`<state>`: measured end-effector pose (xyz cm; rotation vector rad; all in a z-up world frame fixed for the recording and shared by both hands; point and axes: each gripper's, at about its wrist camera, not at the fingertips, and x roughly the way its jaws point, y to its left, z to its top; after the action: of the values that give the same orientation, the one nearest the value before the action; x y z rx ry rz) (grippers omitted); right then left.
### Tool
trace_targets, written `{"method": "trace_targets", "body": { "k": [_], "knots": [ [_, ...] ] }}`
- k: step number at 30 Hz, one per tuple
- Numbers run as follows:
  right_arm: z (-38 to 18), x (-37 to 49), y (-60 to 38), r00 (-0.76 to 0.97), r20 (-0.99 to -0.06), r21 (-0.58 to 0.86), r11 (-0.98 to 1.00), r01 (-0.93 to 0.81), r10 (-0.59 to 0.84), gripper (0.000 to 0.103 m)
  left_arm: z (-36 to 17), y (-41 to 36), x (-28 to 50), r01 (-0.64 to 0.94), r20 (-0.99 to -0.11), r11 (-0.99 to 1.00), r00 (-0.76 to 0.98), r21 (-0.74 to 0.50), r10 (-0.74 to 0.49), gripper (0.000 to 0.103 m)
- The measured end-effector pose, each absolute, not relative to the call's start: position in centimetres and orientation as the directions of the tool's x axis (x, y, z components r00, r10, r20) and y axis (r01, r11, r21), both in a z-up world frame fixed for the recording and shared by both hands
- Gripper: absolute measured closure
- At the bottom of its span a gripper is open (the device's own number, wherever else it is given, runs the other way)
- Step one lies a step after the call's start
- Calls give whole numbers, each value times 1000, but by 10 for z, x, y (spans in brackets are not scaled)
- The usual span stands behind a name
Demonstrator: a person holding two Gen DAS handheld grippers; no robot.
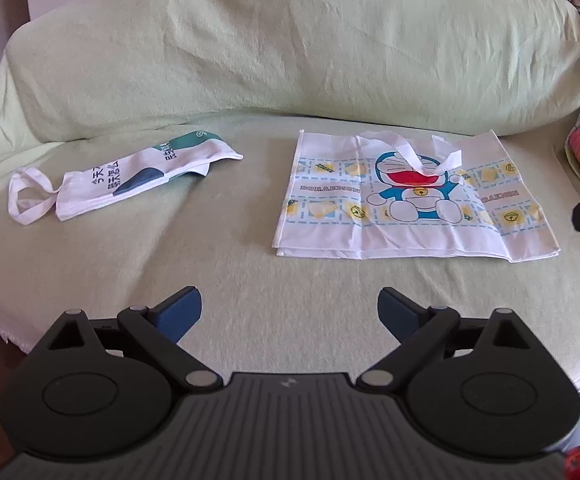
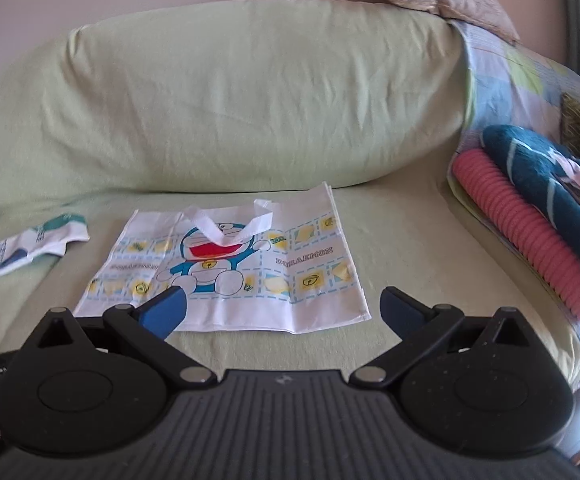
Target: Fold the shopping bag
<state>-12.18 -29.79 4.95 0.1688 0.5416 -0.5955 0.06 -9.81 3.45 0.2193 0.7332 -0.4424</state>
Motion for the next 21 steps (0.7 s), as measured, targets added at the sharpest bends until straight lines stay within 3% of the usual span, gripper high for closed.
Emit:
{"method": "trace_targets", "body": {
  "k": [7,21],
  "knots": [
    [40,-114,-295,691,-550,7,825,565,-469,1,27,-101,25,460,-712,888,619,-14,-332,7],
    [11,-116,-336,725,-588,84,865,495,-358,1,21,-147,8,407,-727,904,660,133,-190,7]
  ]
}}
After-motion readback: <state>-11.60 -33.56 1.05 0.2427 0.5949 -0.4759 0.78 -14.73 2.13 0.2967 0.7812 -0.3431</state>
